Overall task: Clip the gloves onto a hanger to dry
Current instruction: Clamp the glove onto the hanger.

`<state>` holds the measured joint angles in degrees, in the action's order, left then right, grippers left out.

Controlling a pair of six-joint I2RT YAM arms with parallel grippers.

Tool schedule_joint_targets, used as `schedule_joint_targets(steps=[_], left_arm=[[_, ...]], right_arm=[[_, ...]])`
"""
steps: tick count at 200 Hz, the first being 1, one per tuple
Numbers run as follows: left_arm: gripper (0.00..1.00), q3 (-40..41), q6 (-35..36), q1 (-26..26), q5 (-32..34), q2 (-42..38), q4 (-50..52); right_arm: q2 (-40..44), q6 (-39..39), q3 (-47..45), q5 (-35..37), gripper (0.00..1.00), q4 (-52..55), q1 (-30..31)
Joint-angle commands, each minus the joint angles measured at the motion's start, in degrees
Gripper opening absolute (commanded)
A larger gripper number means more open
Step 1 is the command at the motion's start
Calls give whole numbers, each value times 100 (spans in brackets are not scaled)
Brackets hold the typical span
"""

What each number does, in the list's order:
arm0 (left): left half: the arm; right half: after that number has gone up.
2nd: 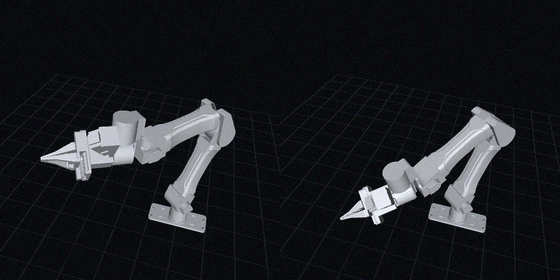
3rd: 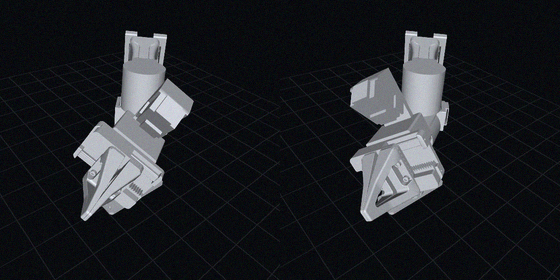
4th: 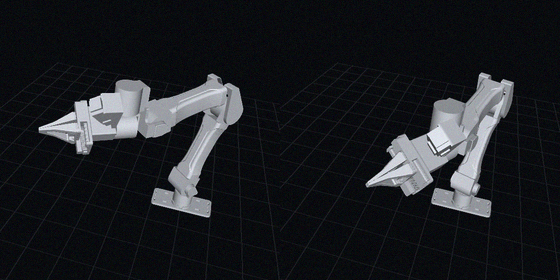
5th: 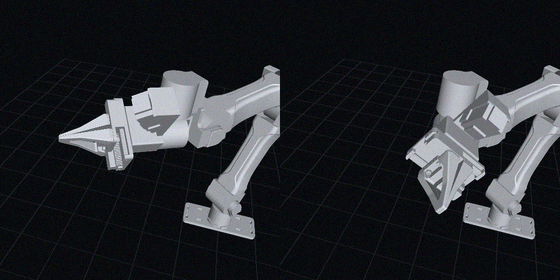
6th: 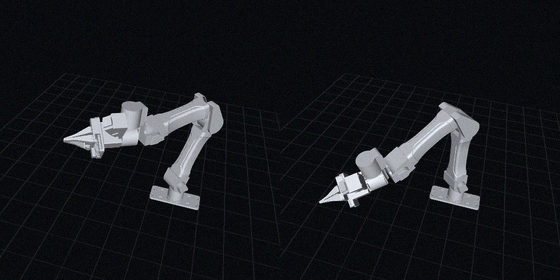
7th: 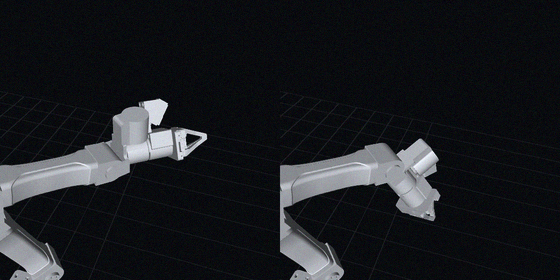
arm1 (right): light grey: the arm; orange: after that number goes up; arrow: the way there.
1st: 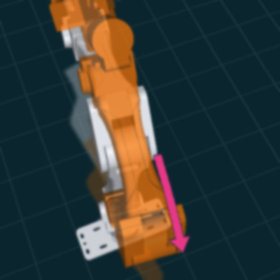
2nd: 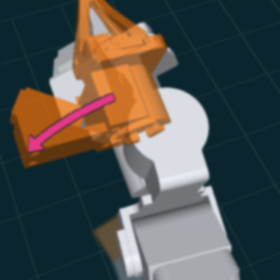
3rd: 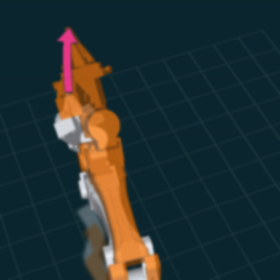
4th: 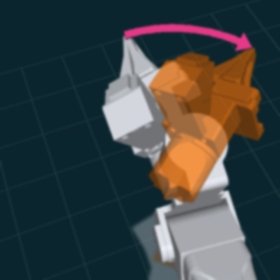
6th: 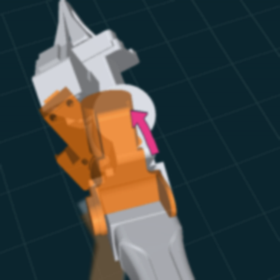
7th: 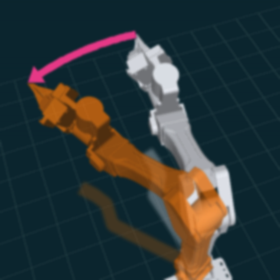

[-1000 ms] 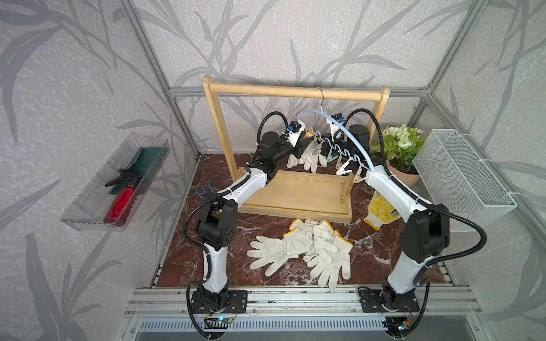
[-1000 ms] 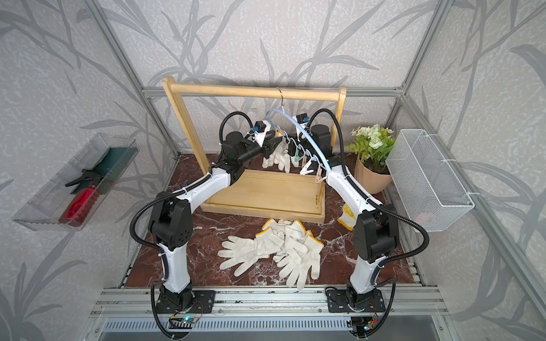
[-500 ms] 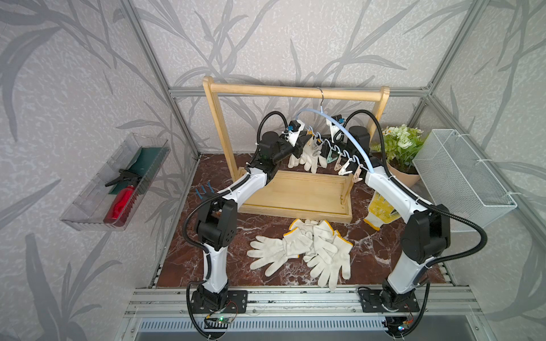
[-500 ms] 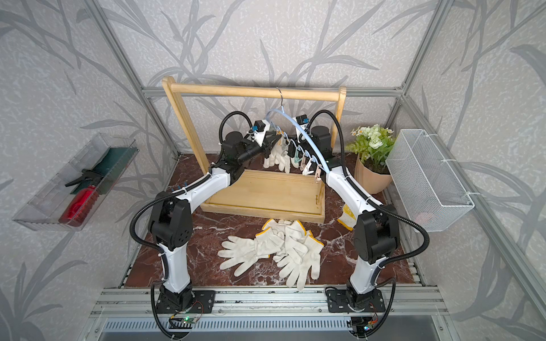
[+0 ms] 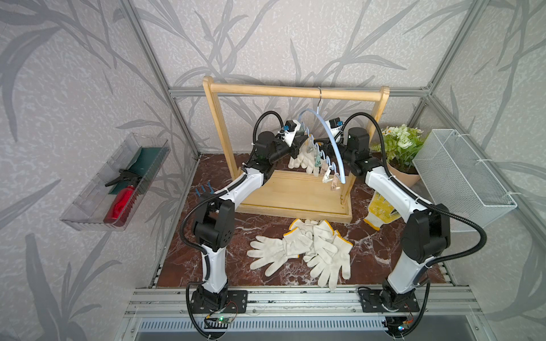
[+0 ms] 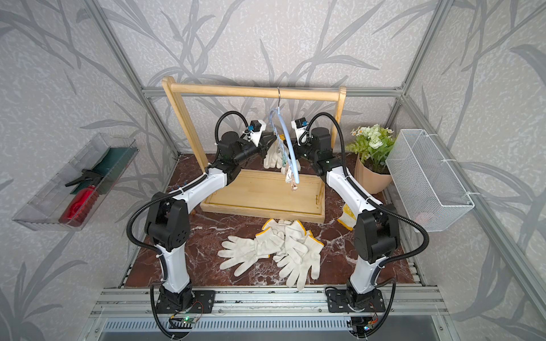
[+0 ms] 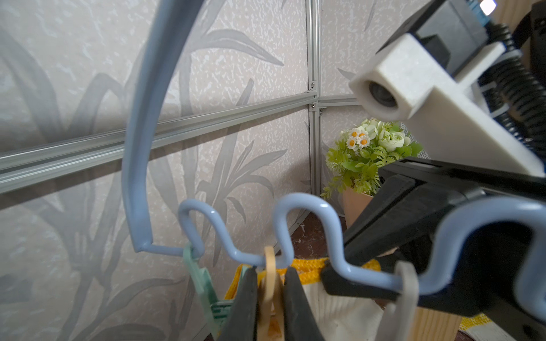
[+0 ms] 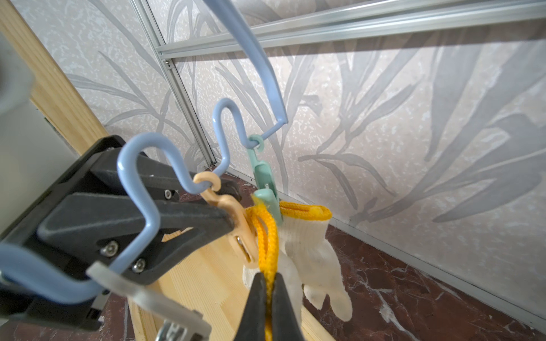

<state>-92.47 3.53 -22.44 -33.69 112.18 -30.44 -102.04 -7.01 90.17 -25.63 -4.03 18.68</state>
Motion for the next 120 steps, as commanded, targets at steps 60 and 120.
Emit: schedule_joint_targets(steps=[60,120], left_arm=[[0,238,-405,380,-1038,-303,122],[0,239,-441,468,-1851,-377,330]], right_arm=[[-395,690,629,-905,0,1158,-57],[-1081,1046,1509,-1806,0,1865,-40]])
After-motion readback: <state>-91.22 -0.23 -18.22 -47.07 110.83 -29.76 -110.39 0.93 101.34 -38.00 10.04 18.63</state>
